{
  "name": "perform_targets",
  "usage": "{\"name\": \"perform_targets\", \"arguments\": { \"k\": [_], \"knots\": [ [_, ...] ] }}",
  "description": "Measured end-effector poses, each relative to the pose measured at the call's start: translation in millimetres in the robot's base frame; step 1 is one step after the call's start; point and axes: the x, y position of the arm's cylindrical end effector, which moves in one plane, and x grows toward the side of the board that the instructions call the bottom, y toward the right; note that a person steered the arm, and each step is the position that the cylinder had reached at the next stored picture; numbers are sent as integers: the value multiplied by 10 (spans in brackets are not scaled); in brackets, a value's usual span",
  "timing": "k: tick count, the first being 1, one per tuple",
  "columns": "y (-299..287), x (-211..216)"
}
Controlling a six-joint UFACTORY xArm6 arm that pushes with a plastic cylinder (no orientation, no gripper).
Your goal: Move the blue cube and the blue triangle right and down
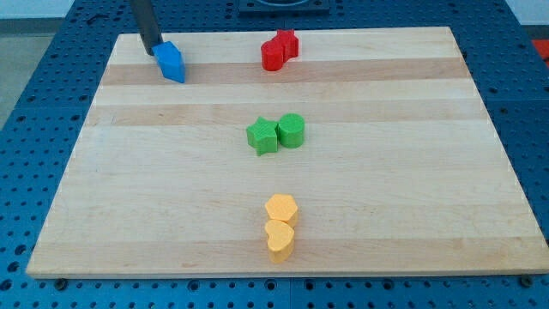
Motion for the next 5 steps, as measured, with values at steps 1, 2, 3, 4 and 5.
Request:
{"name": "perform_targets", "arguments": {
  "k": [1,2,3,4,5],
  "knots": [
    [254,60],
    [384,91],
    [531,254],
    [640,368],
    [786,460]
  ]
}}
